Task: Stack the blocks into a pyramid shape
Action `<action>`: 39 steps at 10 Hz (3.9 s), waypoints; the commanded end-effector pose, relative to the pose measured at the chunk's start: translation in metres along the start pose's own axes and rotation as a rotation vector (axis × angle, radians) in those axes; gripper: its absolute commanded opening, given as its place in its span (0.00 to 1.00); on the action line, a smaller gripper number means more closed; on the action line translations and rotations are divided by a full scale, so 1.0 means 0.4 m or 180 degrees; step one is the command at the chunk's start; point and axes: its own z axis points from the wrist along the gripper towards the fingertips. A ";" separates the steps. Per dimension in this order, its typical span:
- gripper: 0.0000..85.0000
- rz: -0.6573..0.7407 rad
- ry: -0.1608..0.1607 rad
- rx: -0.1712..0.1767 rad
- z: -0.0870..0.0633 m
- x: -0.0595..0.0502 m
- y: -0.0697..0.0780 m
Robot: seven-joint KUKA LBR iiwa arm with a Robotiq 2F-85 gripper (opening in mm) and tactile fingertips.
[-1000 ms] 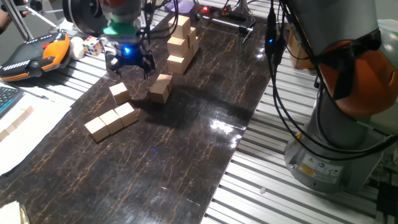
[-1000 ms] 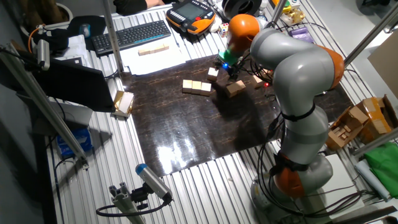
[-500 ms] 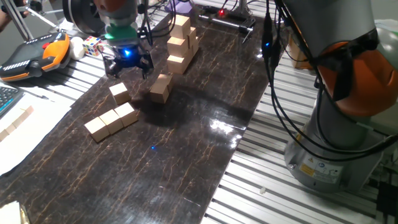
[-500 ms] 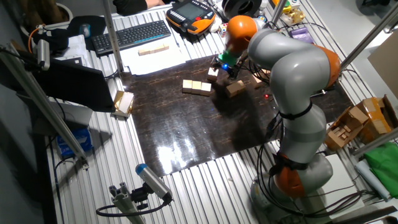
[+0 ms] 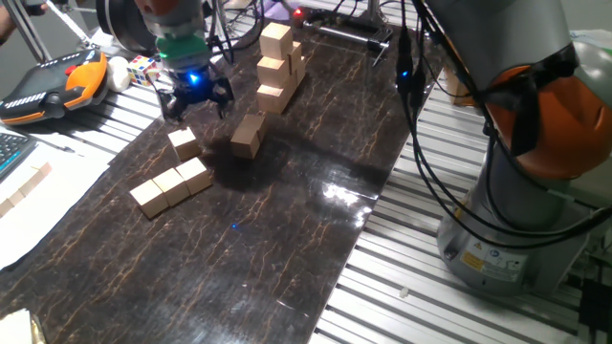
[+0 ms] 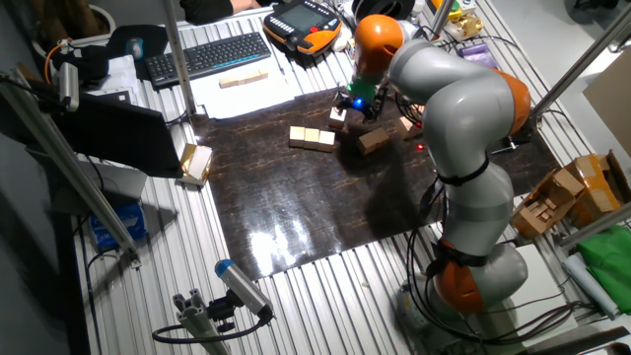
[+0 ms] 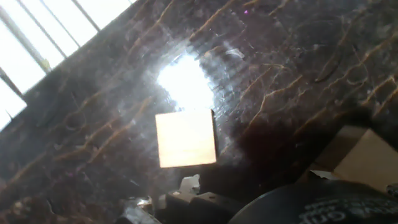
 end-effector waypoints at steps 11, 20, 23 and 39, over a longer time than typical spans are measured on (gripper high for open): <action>1.00 -0.0492 -0.0166 -0.0082 0.065 -0.034 0.042; 1.00 -0.0408 -0.0189 -0.0018 0.082 -0.043 0.112; 1.00 -0.0389 -0.0161 -0.0082 0.115 -0.052 0.125; 0.13 0.0130 0.0129 0.0024 0.024 -0.002 0.019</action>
